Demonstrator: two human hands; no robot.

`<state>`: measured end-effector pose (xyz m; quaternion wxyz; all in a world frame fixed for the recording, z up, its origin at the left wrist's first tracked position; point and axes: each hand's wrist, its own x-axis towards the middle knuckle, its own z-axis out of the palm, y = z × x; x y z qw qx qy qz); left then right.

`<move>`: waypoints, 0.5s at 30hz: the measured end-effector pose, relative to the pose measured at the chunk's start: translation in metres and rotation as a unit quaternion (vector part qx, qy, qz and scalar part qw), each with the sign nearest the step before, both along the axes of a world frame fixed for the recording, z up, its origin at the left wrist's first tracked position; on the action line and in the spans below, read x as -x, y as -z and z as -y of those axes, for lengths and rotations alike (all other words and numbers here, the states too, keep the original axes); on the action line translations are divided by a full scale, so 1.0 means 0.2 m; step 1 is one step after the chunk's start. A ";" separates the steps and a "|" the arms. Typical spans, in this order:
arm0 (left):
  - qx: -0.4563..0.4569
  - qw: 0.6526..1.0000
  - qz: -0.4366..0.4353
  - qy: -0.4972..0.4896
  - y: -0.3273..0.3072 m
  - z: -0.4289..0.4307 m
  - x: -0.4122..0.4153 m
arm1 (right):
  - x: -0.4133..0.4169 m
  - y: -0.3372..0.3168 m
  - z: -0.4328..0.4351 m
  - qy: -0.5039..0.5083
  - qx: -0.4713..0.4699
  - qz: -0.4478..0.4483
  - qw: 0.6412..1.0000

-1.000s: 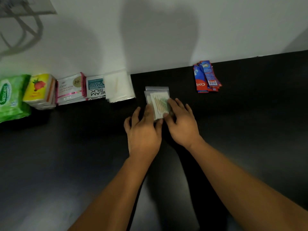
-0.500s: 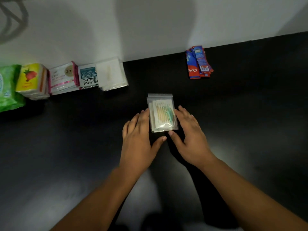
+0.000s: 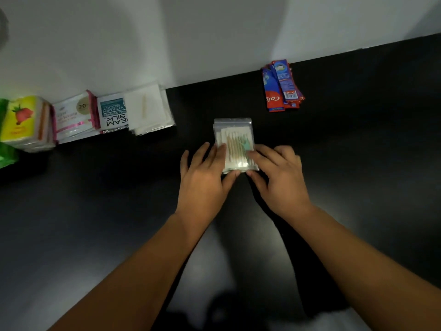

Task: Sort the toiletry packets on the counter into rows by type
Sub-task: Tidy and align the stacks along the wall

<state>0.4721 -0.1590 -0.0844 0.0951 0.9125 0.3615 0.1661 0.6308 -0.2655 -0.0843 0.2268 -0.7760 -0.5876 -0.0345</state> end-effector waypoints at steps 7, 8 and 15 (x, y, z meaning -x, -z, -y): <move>0.031 0.999 0.015 -0.042 0.01 -0.27 -0.24 | -0.19 -0.02 -0.29 0.016 0.022 0.013 1.000; 0.026 0.998 0.012 -0.050 0.01 -0.30 -0.27 | -0.21 -0.02 -0.33 0.017 0.026 -0.003 1.000; 0.025 0.996 0.032 -0.077 0.03 -0.44 -0.39 | -0.25 0.00 -0.55 0.079 0.045 -0.022 0.996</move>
